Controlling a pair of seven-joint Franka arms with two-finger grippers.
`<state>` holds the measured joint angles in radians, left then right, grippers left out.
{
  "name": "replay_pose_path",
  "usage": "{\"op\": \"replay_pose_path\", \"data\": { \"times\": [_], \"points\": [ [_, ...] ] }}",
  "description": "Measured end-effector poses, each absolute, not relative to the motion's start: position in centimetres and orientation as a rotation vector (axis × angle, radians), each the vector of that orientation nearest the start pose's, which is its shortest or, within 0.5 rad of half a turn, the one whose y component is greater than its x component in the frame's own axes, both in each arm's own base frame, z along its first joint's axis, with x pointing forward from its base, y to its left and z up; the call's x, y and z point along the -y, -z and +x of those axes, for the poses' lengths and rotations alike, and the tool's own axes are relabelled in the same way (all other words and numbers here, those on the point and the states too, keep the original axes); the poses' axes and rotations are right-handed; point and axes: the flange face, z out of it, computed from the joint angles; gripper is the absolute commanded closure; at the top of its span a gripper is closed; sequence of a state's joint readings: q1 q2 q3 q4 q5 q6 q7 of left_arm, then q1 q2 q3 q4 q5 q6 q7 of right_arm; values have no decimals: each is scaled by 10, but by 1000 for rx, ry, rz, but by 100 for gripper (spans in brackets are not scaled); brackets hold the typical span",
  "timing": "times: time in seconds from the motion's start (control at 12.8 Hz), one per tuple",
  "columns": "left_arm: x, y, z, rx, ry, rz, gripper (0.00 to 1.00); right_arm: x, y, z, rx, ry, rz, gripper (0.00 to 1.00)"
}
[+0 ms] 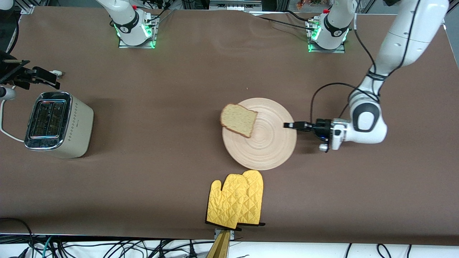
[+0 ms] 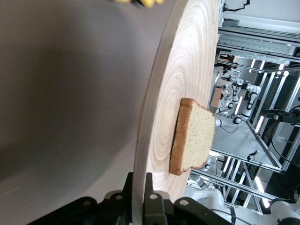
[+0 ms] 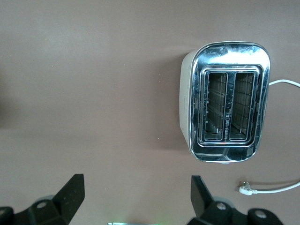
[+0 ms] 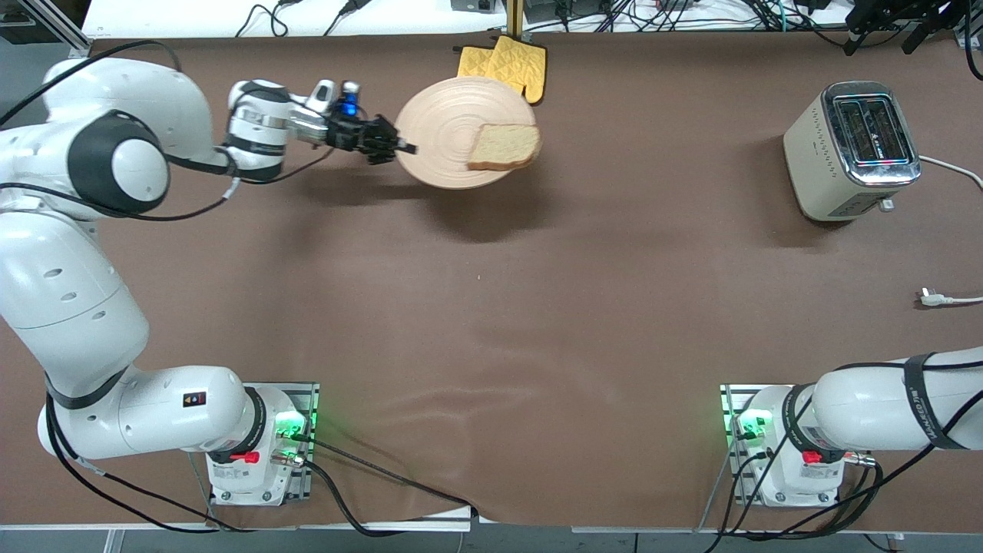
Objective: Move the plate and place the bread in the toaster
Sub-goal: 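Grip the plate rim and slide the plate toward the toaster, then withdraw the left gripper while the right gripper reaches the bread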
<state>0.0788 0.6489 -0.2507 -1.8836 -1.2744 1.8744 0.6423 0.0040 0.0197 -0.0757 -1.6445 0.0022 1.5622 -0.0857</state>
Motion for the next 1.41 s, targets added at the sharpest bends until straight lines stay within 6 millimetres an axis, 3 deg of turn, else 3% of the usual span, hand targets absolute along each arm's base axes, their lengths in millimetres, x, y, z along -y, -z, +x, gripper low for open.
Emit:
{"op": "replay_pose_path", "data": {
  "times": [0.24,0.39,0.55,0.94,1.02,1.25,1.41],
  "points": [
    [262,-176,557,-97,299,1872,100,40,-579,554,20,-158,-3129,0],
    [304,-165,536,-101,310,1905,100,40,-579,554,19,-158,-3129,0],
    [330,-148,521,-131,323,1895,100,41,-578,554,17,-158,-3129,0],
    [356,-112,514,-153,277,1960,100,42,-578,554,12,-159,-3129,0],
    [358,-110,515,-154,270,1970,75,42,-578,554,11,-159,-3129,0],
    [360,-112,518,-151,260,1968,39,39,-578,554,19,-161,-3128,0],
    [360,-113,519,-149,257,1967,0,33,-577,555,36,-165,-3128,0]
  ]
}}
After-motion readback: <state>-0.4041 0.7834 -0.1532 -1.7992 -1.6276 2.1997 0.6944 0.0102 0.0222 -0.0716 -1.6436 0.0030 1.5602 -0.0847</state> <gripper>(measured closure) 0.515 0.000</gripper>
